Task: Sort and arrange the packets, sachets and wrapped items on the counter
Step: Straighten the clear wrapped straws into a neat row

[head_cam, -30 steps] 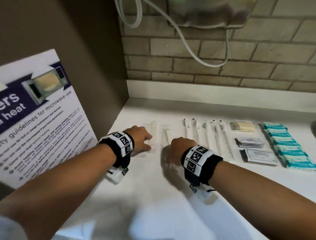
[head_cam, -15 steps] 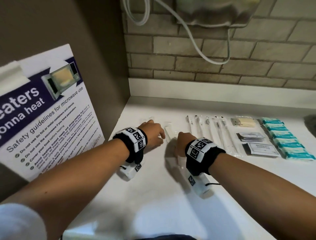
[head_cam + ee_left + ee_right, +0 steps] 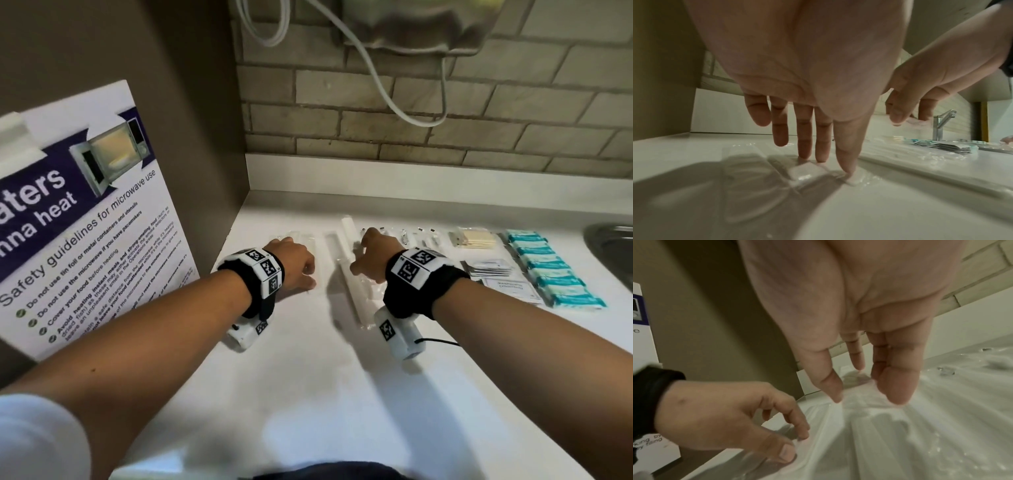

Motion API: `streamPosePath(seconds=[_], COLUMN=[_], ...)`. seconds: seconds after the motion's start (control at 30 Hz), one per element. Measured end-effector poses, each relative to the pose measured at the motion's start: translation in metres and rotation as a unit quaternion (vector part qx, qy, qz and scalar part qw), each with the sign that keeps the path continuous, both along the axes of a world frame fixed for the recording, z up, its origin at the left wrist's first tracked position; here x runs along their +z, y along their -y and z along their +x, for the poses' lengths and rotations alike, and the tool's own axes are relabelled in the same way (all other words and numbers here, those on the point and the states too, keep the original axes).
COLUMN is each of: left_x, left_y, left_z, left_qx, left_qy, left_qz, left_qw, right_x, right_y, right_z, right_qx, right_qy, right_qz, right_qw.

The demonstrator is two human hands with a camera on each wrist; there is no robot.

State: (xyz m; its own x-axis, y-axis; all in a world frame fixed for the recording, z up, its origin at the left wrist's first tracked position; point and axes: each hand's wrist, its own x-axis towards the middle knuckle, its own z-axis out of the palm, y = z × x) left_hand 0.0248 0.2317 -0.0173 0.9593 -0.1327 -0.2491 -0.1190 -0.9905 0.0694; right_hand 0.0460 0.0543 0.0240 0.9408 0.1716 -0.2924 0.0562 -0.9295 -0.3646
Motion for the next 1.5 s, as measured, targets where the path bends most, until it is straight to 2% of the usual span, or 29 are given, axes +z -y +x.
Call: streamPosePath(seconds=[0.1, 0.17, 0.23, 0.33, 0.67, 1.03, 1.17, 1.33, 1.5], left_x=[0.008, 0.011, 0.015, 0.012, 0.001, 0.007, 0.011, 0.014, 0.009], left_y=[0.001, 0.016, 0.038, 0.064, 0.063, 0.067, 0.065, 0.048, 0.048], left_z=[-0.001, -0.001, -0.002, -0.004, -0.001, 0.015, 0.022, 0.033, 0.042], left_qx=[-0.015, -0.031, -0.065, -0.094, 0.011, 0.11, 0.139, 0.194, 0.192], left_qy=[0.02, 0.042, 0.019, -0.038, -0.024, -0.061, -0.03, 0.019, 0.058], left_qz=[-0.01, -0.055, -0.078, -0.046, -0.028, -0.071, -0.116, -0.197, -0.272], left_qw=[1.0, 0.997, 0.995, 0.994, 0.999, 0.989, 0.983, 0.961, 0.941], right_x=[0.002, 0.004, 0.006, 0.006, -0.008, -0.017, -0.022, -0.034, -0.033], right_y=[0.006, 0.009, 0.01, 0.012, 0.012, 0.008, 0.003, -0.003, -0.004], right_z=[0.004, 0.006, 0.009, 0.011, 0.008, 0.008, 0.008, 0.003, 0.005], right_qx=[0.007, 0.005, 0.001, -0.005, 0.02, 0.022, 0.028, 0.053, 0.065], right_qy=[0.018, 0.028, 0.039, 0.04, 0.012, -0.002, -0.006, -0.003, -0.001], right_qz=[-0.005, -0.012, -0.013, 0.0, -0.028, -0.023, -0.032, -0.096, -0.112], right_qw=[1.0, 1.0, 0.999, 0.999, 0.999, 0.999, 0.999, 0.994, 0.992])
